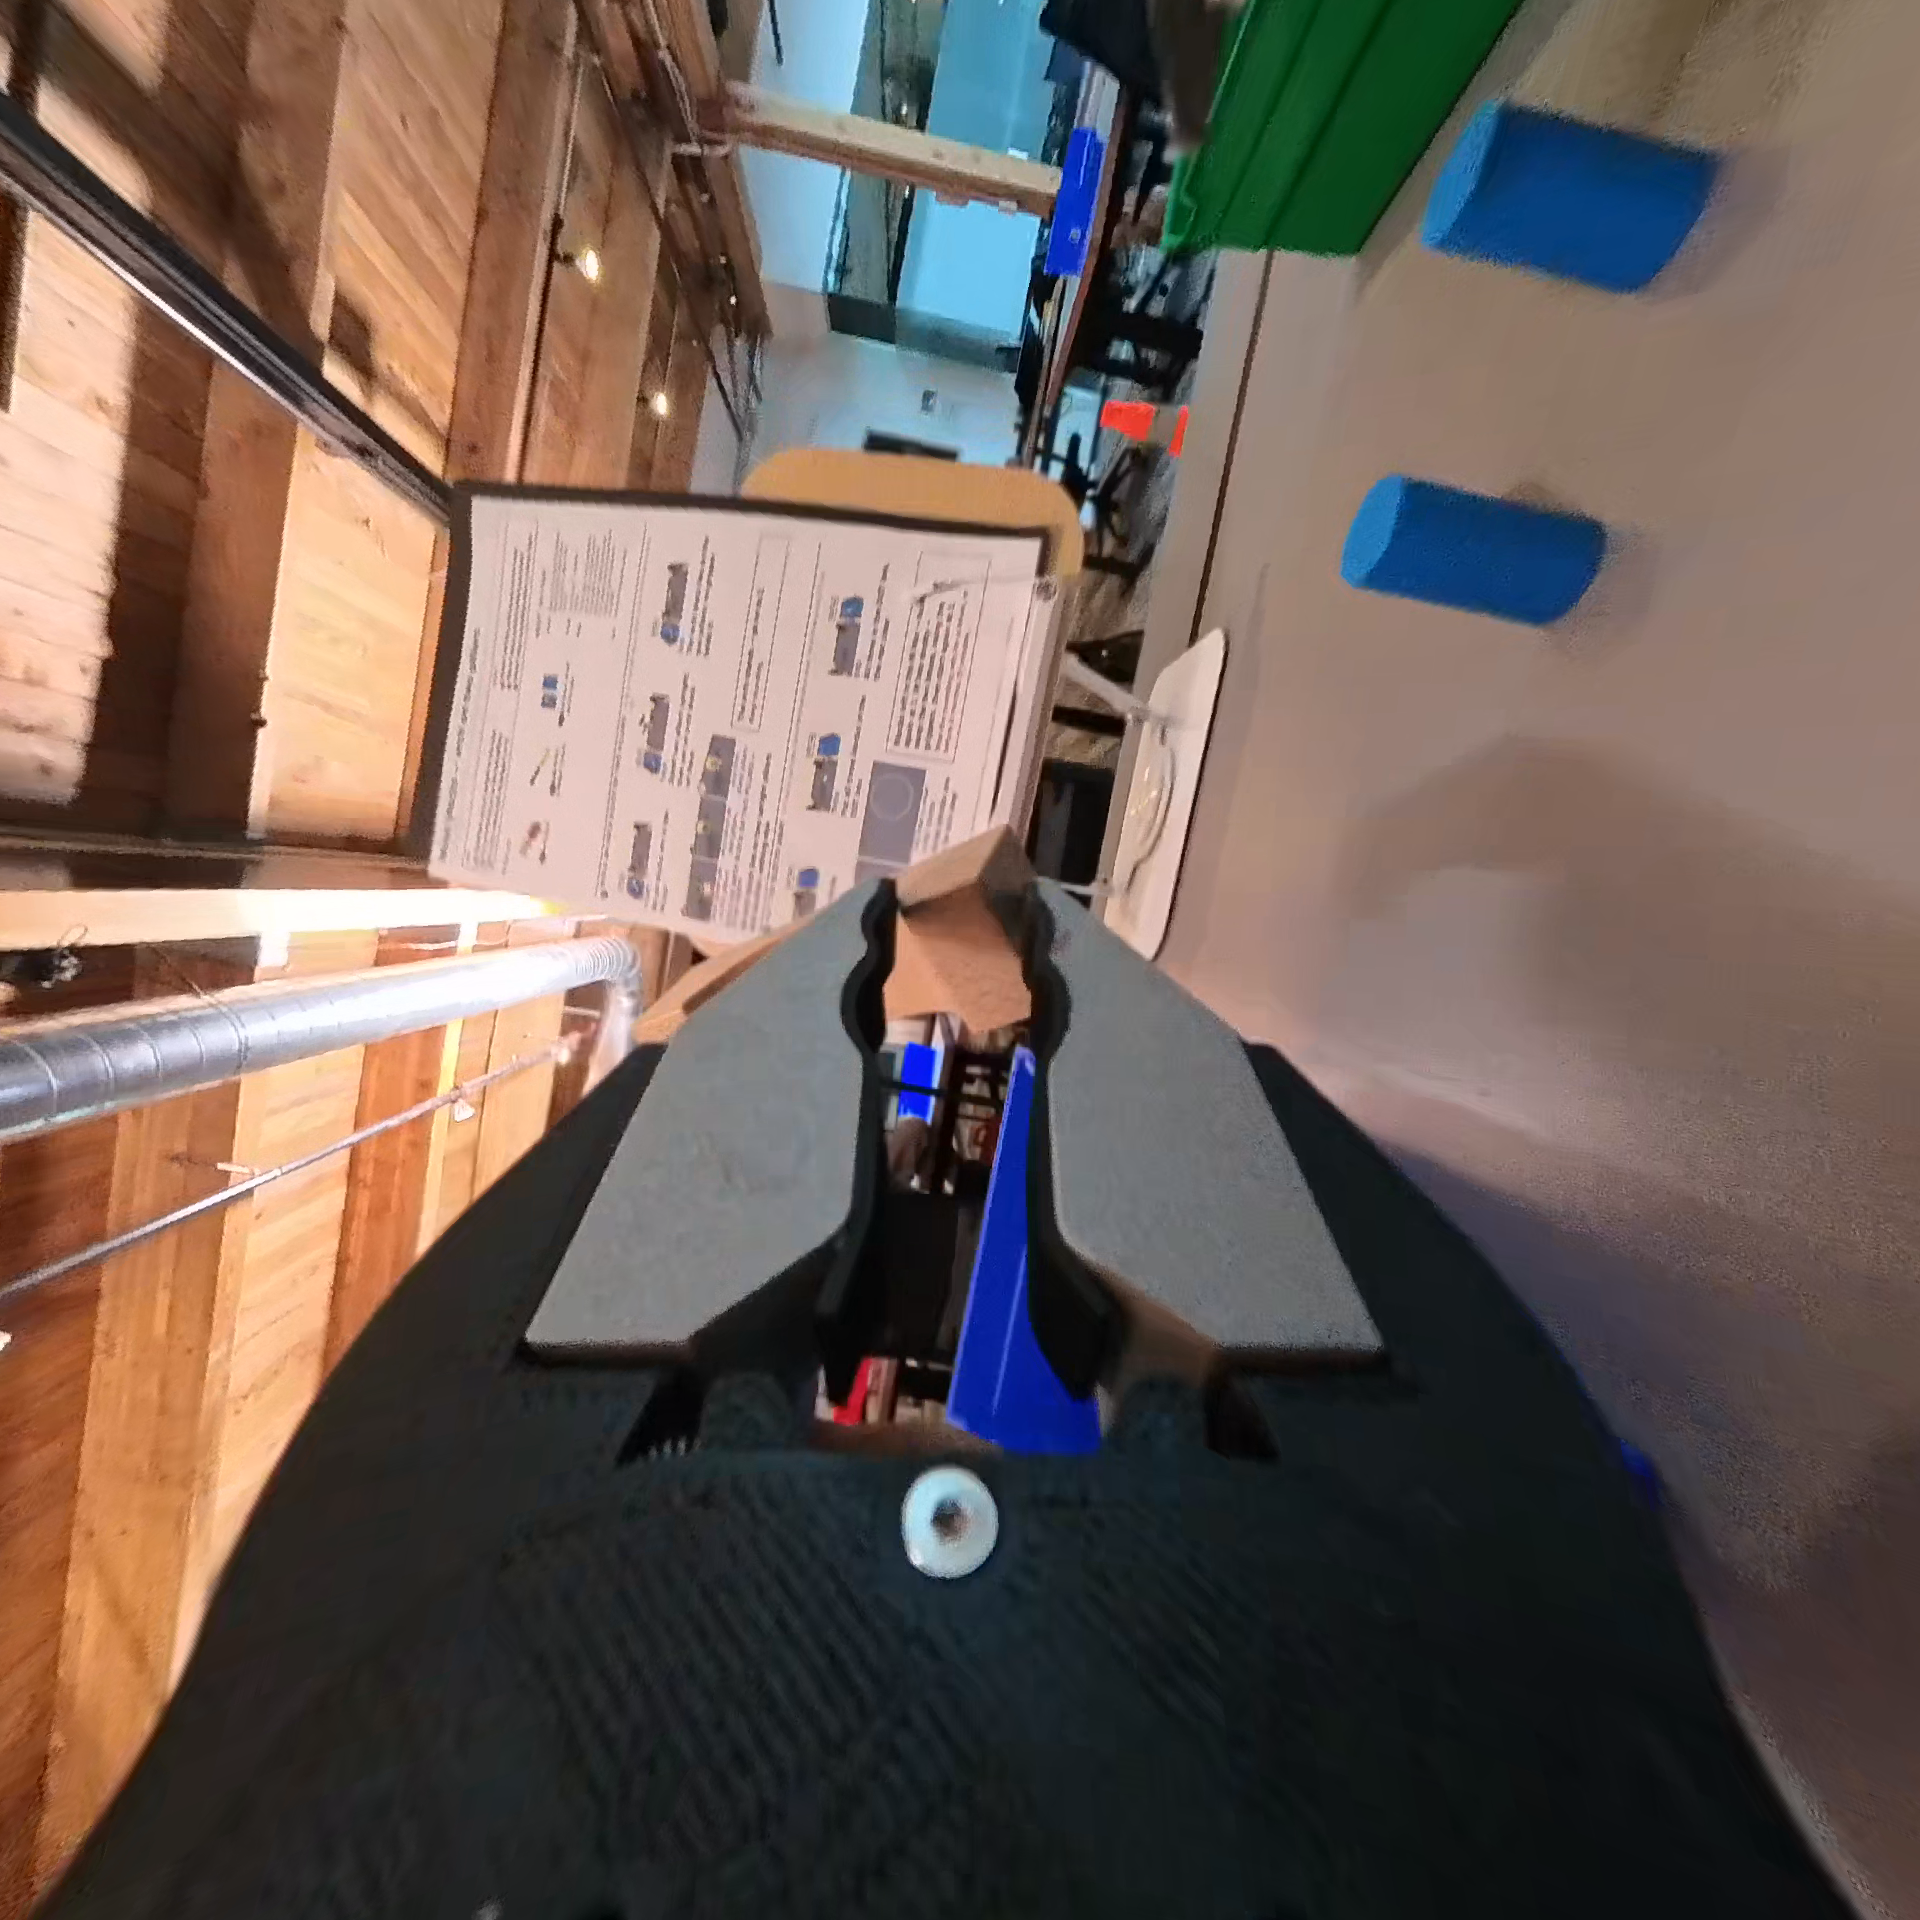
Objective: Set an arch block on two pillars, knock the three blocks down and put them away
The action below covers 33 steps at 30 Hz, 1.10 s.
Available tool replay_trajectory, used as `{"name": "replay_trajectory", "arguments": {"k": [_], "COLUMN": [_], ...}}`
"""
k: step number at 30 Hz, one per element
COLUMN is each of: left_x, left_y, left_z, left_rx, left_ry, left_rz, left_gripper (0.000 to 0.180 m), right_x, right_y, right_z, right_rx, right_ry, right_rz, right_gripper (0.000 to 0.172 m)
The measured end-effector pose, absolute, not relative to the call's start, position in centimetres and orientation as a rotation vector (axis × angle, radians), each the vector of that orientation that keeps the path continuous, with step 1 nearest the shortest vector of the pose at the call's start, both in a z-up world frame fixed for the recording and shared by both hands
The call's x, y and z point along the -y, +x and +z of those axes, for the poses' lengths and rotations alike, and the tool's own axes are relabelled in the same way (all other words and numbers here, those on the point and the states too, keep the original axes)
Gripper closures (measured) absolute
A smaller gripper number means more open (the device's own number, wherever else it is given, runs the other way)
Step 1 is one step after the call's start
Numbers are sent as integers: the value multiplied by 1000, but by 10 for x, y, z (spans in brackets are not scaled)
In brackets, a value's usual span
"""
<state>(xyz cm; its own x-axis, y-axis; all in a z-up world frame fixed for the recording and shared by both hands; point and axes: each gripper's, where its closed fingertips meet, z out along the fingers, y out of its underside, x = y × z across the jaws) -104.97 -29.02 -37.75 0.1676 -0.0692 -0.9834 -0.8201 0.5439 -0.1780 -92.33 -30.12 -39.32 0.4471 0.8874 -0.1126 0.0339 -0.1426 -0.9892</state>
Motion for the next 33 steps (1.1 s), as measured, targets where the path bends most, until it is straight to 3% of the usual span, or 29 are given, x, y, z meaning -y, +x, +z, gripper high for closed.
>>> {"name": "replay_trajectory", "arguments": {"k": [15, 25, 28, 33], "left_x": [376, 380, 381, 385], "left_y": [-926, -917, -918, -920], "left_z": [-387, -400, -404, -403], "left_rx": [-1296, -1210, -1205, -1190], "left_ry": [-596, -624, -614, -603], "left_rz": [330, 199, 201, 192], "left_gripper": [159, 159, 160, 160], "right_x": [340, 356, 353, 359], "right_y": [-936, -950, -954, -957], "right_z": [-373, -384, -389, -389], "right_rx": [772, 813, 775, 747], "right_ry": [-1465, -1533, -1554, -1526], "right_rz": [1653, 1832, 1875, 2032], "right_gripper": [118, 131, 143, 141]}}
